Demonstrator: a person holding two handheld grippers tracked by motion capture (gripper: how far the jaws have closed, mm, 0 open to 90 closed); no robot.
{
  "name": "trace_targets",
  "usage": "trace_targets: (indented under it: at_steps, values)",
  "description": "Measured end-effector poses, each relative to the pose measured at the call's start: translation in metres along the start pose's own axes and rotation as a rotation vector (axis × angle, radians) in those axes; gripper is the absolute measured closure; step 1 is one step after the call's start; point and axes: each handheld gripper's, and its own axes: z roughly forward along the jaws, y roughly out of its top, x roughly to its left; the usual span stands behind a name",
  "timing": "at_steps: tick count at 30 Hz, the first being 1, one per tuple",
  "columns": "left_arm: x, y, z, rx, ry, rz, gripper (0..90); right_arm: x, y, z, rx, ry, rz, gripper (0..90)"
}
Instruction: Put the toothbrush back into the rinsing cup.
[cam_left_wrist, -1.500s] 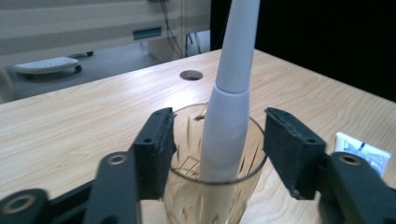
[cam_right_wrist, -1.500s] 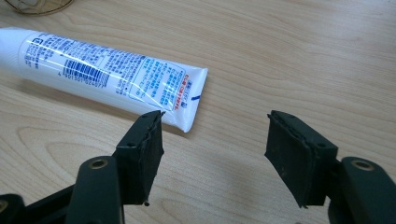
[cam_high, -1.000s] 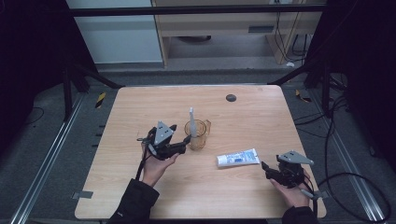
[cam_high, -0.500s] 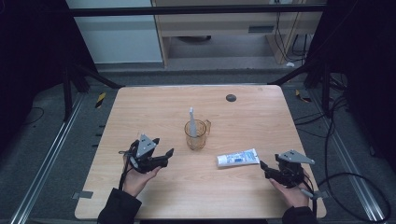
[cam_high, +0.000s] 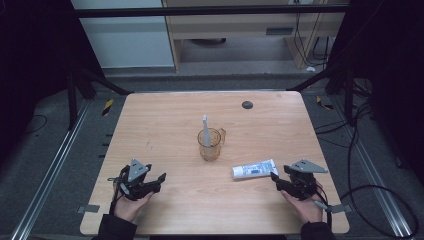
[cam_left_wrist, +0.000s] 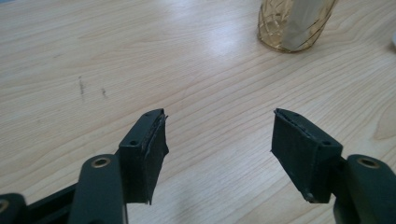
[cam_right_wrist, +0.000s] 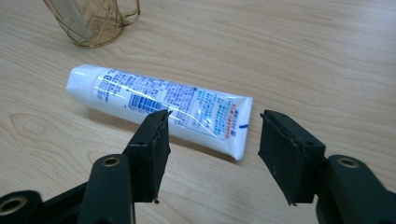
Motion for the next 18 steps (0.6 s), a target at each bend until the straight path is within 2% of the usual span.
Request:
trace_targets:
  at_steps: [3, 6, 8, 13, 16, 18]
  values:
    - [0.004, -0.003, 0.000, 0.008, 0.024, -0.007, 36.8, 0.006, 0.005, 0.006, 0.007, 0.014, -0.007, 44.0]
    - [0.008, -0.005, 0.003, 0.014, 0.029, -0.018, 40.1, 0.016, 0.010, 0.012, 0.018, 0.023, -0.026, 45.6]
    - [0.010, -0.007, 0.004, 0.000, 0.043, -0.006, 43.7, 0.021, 0.015, 0.016, 0.016, 0.025, -0.035, 46.5]
    - [0.015, -0.010, 0.009, -0.002, 0.032, -0.020, 45.1, 0.032, 0.028, 0.027, -0.003, 0.048, -0.025, 48.7]
    - [0.015, -0.010, 0.010, -0.006, 0.022, -0.013, 45.1, 0.040, 0.038, 0.034, -0.012, 0.055, -0.034, 50.6]
    - [0.015, -0.010, 0.010, -0.005, 0.029, -0.015, 45.4, 0.044, 0.044, 0.041, -0.007, 0.057, -0.030, 51.3]
